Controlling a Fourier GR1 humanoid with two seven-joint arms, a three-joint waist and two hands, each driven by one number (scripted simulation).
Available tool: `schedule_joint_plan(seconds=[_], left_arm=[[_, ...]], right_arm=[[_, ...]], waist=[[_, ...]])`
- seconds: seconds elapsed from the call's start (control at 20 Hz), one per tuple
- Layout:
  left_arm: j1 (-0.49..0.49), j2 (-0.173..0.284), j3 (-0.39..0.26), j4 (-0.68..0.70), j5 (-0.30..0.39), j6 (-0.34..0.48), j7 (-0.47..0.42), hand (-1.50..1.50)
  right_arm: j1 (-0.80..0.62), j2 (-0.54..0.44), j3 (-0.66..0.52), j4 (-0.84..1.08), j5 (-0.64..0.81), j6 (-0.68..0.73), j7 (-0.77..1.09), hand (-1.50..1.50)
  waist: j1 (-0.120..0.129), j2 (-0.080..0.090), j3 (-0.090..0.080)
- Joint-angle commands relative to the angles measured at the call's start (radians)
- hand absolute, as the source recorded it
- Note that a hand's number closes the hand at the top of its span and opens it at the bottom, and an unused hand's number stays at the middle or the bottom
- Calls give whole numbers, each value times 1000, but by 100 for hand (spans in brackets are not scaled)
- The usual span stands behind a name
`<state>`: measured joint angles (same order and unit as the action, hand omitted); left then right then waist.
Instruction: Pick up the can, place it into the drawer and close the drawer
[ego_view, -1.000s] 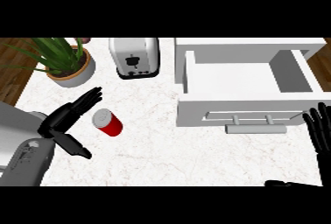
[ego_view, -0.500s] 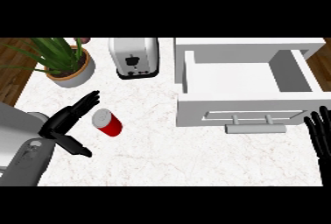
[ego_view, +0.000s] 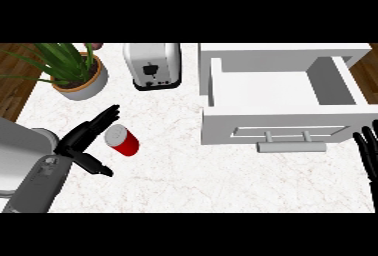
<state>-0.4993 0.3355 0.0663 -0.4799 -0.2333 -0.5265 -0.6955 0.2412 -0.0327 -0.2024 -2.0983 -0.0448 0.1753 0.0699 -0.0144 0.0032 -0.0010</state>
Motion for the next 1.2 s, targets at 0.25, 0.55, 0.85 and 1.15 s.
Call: schedule_joint_plan(seconds=[0.25,0.55,0.85,1.15], left_arm=[[-75,-10,-4,153,-26,-40,-131,-150],[-137,-63,-5,165,-17,-19,-69,-150],[-161,-78,-3,248,-37,26,-113,-150],[-152,-76,-24,181,-37,-28,-118,-150]], right_arm=[[14,11,11,-4,15,11,-27,-150],[18,4,-15,-37,-23,18,7,-150],[18,4,-11,-27,-22,32,7,-150],[9,-13,-38,-32,-37,37,17,-150]], waist=[[-7,2,0],[-7,1,0],[-12,4,-1],[-1,0,0]])
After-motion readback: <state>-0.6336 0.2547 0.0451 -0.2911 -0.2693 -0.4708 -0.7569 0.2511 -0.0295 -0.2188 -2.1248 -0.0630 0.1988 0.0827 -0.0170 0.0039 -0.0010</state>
